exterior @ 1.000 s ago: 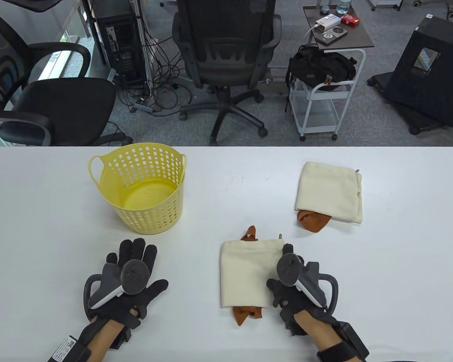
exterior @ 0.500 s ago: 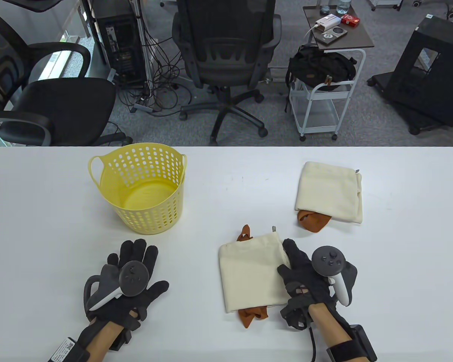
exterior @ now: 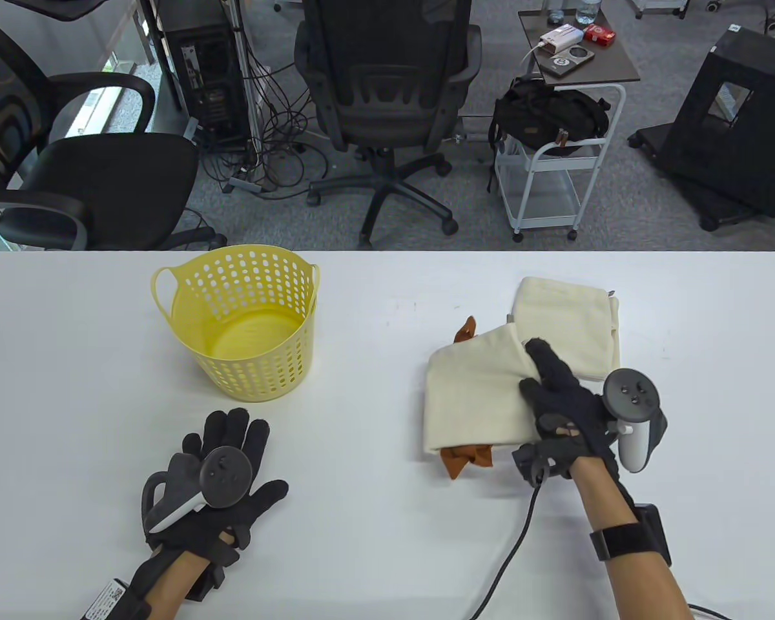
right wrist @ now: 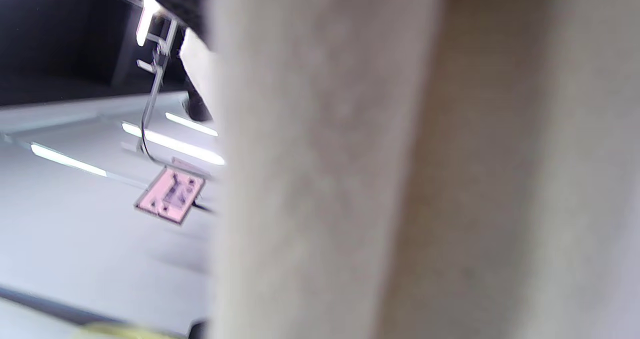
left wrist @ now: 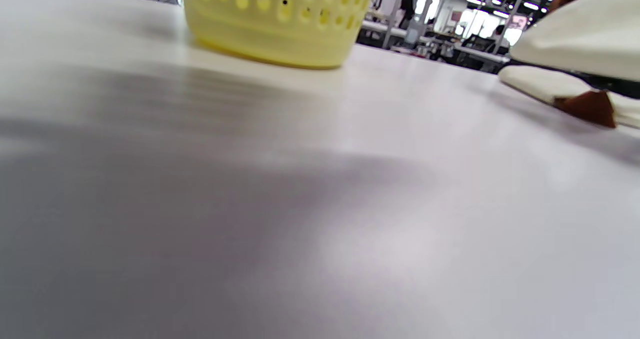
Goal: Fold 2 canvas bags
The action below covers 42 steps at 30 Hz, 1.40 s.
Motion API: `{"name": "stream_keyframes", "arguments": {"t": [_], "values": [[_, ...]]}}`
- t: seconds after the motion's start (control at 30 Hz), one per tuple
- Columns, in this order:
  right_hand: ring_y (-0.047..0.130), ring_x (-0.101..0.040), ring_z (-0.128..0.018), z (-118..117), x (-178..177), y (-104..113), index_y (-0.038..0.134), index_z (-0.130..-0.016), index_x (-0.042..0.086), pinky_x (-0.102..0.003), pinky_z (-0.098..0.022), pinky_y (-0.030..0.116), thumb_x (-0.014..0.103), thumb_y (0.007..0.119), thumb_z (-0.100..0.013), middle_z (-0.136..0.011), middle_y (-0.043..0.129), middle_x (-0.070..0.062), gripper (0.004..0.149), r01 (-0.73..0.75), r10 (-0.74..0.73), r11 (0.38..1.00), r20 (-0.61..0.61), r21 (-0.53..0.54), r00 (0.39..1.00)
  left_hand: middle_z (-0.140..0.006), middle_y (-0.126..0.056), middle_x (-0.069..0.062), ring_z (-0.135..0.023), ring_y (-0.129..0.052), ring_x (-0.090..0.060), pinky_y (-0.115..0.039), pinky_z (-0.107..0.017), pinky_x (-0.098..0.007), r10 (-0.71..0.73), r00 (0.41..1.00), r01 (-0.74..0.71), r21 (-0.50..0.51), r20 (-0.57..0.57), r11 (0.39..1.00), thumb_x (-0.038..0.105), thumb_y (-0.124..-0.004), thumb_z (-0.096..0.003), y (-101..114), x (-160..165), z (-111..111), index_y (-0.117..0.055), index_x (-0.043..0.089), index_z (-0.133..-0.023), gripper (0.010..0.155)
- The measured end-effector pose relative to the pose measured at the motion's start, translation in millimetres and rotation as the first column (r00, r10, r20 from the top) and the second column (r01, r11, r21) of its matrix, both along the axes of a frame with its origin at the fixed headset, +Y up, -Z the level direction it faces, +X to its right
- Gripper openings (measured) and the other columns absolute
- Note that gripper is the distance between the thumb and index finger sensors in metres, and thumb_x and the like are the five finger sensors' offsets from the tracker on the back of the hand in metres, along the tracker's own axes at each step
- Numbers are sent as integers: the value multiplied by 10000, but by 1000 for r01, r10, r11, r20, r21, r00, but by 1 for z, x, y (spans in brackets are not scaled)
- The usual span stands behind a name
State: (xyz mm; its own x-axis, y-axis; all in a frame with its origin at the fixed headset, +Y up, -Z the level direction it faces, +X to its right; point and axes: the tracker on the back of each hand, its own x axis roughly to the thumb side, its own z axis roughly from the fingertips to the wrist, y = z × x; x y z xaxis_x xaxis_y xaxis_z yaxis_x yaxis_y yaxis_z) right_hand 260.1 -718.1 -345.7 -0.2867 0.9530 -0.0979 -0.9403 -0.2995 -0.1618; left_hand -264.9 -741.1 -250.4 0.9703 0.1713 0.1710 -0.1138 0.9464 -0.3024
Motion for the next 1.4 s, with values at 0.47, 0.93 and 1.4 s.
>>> {"name": "stream_keyframes", "arguments": {"t": [0.47,0.93,1.4], "values": [[883,-266,-750,-94,96,-2,582,-1023,311,-392,-477,911,164,783,-489,-1025,626,-48,589,71,-62,996,184,-45,981,-1108,48,10,-1064,74,-338,-54,-741,-660,-17,1000,17,20,-19,1000,668,-611,-359,2,-3,0,-146,319,-1051,904],[836,-245,-855,-104,92,-31,543,-1039,330,-444,-611,791,264,837,-495,-1060,641,3,621,-522,681,693,212,-498,701,-1107,48,9,-1063,73,-341,-57,-742,-661,-32,999,32,-1,-41,999,671,-608,-358,-3,-9,-3,-143,319,-1050,904],[683,-312,-998,-72,55,-9,440,-1063,276,-516,-703,695,423,801,-470,-1134,487,-55,710,-825,907,407,65,-392,416,-1107,53,8,-1063,74,-347,-54,-741,-662,-44,998,43,-24,-36,999,669,-607,-363,-6,-6,-4,-139,319,-1051,903]]}}
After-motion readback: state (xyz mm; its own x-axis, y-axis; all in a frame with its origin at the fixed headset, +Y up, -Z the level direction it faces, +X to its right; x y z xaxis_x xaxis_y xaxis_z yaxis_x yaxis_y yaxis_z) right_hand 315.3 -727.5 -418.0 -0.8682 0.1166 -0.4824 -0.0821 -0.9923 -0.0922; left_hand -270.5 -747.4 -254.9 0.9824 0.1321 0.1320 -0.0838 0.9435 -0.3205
